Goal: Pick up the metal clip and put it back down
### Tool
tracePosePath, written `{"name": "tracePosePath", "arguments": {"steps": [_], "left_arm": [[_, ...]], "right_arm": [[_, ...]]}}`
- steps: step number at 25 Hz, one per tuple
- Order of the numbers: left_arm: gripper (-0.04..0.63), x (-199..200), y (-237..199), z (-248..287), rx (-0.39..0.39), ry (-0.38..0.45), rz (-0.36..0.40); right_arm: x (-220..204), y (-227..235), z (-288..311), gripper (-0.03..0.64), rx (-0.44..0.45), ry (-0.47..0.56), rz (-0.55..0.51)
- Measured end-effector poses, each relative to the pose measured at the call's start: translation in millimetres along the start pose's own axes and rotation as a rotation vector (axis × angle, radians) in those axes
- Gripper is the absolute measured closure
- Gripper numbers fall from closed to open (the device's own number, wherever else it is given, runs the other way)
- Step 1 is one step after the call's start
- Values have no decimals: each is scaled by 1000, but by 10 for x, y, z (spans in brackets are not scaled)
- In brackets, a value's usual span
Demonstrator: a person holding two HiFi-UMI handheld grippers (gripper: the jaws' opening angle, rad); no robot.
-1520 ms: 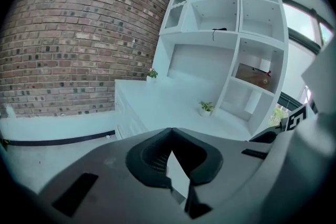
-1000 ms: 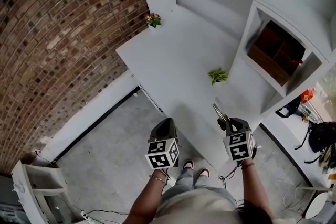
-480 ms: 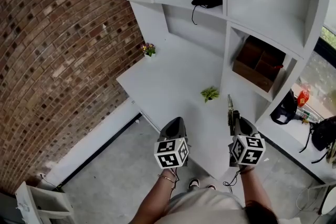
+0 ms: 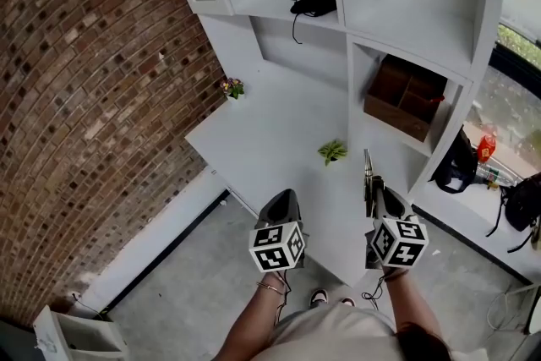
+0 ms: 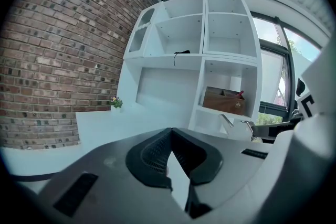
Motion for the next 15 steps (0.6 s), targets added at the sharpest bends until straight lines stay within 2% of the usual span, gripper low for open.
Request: {"name": "tracePosePath", "arguments": {"steps": [4,15], "left_arm": [[589,-73,-129,-100,41,-9,-15],[589,-311,-853,-676,270,-20,-99]], "right_arm": [[-58,-94,64,606,26,-24,-18],[-291,-715,388,606,171,-113,-133]]}}
Point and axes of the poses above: the fingertips, and each gripper's own axes: z forward along the fingers, y to its right, x out of its top, the point moved 1 cm from there along -z, backward along the fingers, and after that the axes turned 14 degrees about z, right-handed, at the moved point
